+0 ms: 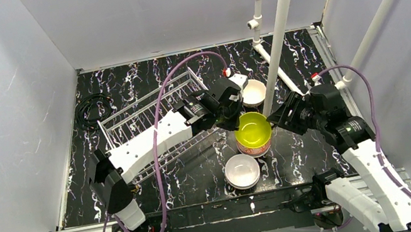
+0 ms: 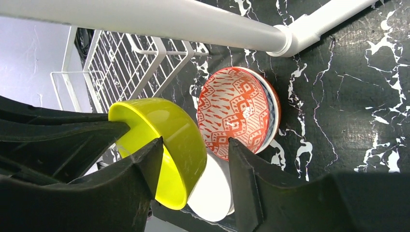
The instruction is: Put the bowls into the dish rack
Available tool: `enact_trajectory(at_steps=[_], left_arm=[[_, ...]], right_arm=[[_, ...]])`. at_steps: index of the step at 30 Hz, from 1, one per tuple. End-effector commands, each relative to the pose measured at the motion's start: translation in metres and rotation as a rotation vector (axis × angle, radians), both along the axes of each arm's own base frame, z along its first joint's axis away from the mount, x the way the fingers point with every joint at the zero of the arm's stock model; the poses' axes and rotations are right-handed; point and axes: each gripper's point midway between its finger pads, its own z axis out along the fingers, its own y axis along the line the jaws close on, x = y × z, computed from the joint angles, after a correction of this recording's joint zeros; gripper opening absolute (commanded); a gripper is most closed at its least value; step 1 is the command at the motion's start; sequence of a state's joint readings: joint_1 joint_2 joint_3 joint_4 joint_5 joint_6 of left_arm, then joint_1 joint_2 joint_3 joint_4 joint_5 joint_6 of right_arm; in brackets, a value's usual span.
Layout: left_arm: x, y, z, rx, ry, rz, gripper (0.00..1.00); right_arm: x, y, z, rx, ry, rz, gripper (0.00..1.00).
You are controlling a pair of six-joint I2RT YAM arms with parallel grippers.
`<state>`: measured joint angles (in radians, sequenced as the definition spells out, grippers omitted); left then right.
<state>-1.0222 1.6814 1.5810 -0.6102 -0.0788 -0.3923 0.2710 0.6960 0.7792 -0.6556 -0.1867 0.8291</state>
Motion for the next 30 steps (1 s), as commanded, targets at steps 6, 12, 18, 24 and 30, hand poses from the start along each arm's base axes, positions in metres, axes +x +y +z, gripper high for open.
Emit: enact_trajectory(at_steps=[6,12,18,24,30], left_arm=[[-0.004,-0.006,0.018,-0.047,-0.003,-0.051,0.0],[-0.006,-0.008,0.015,-0.044,0.007,-0.079,0.0],[-0.004,-0.013,0.016,-0.062,0.027,-0.078,0.0],[-0.005,-0.018,0.016,-0.079,0.044,-0.093,0.0],[-0.008,-0.024,0.024,-0.119,0.028,-0.131,0.0]], right_arm=[[-0.001,-0.001,0.013,-0.019,-0.064,0.024,0.66],[-0.004,0.01,0.013,-0.035,-0.081,0.138,0.74],[-0.009,0.011,-0.002,-0.14,-0.017,0.228,0.63],[-0.006,0.019,-0.003,-0.179,-0.026,0.279,0.38],[-0.002,0.023,-0.002,-0.196,-0.004,0.29,0.03]])
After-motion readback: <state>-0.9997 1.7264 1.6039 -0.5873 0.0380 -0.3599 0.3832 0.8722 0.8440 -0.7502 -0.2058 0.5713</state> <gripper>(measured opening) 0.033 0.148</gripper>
